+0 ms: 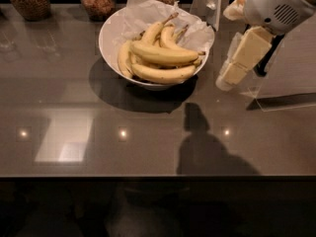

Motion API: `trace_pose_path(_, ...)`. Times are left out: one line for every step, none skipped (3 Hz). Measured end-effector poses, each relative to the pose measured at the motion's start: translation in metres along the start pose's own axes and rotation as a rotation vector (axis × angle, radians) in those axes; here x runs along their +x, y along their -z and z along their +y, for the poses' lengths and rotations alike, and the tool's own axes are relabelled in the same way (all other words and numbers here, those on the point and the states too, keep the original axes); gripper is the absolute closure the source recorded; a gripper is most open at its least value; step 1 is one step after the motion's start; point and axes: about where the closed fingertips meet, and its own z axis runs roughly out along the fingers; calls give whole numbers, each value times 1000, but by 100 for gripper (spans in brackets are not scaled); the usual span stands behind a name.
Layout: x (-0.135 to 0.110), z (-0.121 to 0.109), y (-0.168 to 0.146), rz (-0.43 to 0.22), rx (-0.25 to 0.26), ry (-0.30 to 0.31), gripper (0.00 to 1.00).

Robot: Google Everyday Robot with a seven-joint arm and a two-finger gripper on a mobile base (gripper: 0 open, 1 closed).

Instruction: Pick banana from white bowl

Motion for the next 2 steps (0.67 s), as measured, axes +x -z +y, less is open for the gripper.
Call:
trace_pose_path(-27,-7,-23,-75,-69,-13,0)
trace_pose_path(-47,-6,-44,-120,-128,-8,1)
